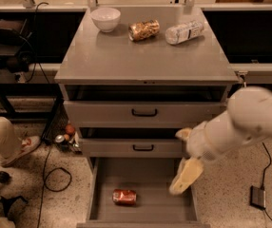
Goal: Pick coke can from bottom drawer and place on counter
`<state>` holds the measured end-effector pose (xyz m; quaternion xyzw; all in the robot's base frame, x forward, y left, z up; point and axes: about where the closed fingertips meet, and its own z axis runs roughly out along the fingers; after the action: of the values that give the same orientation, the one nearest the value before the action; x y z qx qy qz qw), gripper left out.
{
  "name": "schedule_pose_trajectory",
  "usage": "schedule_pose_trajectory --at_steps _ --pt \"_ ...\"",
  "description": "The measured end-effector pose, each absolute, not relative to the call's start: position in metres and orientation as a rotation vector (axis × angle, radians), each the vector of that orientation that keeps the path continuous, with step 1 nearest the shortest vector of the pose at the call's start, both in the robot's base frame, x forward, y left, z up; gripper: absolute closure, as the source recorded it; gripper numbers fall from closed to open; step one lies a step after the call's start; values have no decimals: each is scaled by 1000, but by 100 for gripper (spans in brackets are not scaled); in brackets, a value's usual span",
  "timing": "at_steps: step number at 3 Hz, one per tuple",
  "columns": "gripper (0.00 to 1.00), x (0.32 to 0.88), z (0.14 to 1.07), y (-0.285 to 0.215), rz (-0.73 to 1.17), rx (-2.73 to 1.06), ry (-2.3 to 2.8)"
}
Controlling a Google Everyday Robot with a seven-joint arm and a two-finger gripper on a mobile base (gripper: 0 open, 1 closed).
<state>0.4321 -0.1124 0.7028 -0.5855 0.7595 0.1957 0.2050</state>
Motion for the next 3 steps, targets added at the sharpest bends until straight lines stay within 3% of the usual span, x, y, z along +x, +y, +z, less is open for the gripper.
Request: schedule_pose_trajectory --at_steps 3 --pt "0 456 457 -58 656 -1585 2162"
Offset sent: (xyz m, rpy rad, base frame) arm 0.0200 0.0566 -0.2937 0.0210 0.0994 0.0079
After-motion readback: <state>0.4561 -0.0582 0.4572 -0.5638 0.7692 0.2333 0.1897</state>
